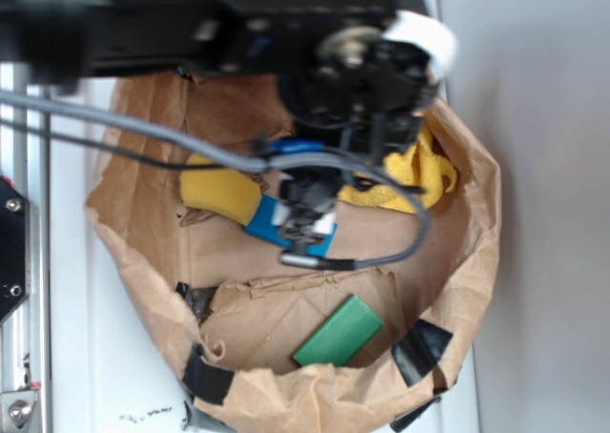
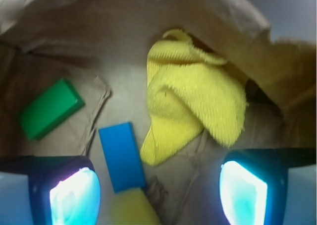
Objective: Grab the blue block.
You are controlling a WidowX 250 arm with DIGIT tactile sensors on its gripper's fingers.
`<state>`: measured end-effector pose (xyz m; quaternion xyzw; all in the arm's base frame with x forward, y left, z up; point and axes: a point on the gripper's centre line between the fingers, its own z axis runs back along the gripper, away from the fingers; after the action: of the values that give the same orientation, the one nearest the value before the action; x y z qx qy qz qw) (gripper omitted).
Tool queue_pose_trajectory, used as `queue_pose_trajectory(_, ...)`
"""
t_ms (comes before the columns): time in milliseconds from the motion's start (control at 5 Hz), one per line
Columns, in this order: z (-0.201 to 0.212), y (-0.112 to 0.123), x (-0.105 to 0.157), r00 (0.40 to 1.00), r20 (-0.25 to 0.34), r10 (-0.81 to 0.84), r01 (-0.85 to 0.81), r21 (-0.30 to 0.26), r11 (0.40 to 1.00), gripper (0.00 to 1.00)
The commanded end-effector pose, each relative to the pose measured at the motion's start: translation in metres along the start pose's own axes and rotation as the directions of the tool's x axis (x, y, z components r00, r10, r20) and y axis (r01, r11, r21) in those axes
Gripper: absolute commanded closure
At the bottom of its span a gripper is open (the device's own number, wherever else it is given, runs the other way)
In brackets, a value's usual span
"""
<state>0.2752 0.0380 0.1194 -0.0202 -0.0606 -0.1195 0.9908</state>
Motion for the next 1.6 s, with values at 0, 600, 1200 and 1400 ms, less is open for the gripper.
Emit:
queue_pose_trajectory(0, -0.025, -0.002, 0.007, 1.000, 0.003, -0.024, 0.024, 0.001, 1.000, 0.00)
queue_pose_trajectory(600, -0.044, -0.013, 0.002, 0.999, 0.043, -0.014, 0.015, -0.018, 1.000, 0.00)
queue_pose_trajectory(1200, -0.085, -0.027, -0.003, 0.997, 0.078, -0.016, 0.017, -0.003, 1.000, 0.00)
queue_pose_trajectory(1400, -0.095, -0.026, -0.005, 0.996, 0.084, -0.025, 0.024, 0.019, 1.000, 0.00)
